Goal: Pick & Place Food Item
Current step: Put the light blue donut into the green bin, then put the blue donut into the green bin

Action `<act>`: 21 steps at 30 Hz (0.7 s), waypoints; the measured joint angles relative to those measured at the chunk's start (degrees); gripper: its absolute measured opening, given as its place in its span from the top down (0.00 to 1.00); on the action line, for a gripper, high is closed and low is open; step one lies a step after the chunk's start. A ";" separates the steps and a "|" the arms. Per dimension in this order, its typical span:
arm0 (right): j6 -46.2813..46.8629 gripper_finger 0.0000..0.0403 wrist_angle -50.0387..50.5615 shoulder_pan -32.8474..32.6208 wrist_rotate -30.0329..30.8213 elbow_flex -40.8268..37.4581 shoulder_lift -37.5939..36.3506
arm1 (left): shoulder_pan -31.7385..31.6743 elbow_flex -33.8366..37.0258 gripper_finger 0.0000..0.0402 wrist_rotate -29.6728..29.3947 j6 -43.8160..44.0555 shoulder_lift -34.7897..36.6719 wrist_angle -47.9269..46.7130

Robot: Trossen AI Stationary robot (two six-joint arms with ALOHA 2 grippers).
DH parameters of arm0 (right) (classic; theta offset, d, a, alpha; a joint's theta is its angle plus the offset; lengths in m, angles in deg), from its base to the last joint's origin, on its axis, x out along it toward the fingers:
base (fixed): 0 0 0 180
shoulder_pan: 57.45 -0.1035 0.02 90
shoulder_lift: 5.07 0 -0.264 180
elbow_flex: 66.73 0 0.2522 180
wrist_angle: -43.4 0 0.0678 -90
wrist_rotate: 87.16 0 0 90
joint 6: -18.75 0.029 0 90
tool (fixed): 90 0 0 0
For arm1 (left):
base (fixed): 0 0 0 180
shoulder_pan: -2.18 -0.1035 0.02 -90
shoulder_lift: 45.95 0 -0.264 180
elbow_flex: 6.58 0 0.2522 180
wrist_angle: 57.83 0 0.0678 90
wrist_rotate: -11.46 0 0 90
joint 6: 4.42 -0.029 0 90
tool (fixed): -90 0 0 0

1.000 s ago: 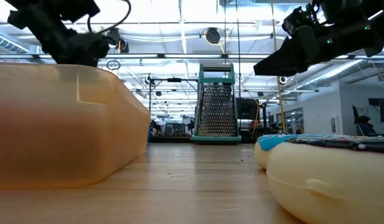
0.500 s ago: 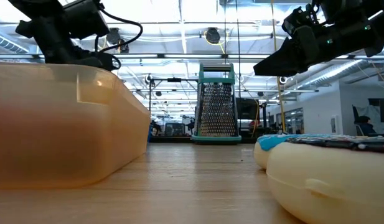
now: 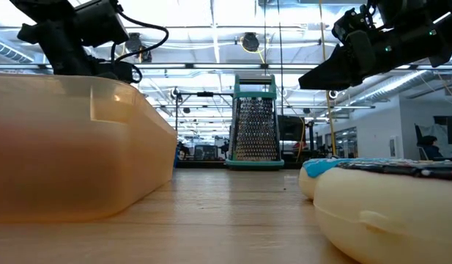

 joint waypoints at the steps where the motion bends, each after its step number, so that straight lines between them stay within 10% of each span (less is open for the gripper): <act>1: 0.00 0.46 0.02 0.00 0.00 0.00 0.00 | -0.02 0.00 0.43 -0.09 -0.33 0.25 -0.02; 21: 2.38 0.47 2.08 0.00 -0.17 0.00 0.00 | -0.04 -9.53 0.39 -11.67 -8.08 1.20 -7.33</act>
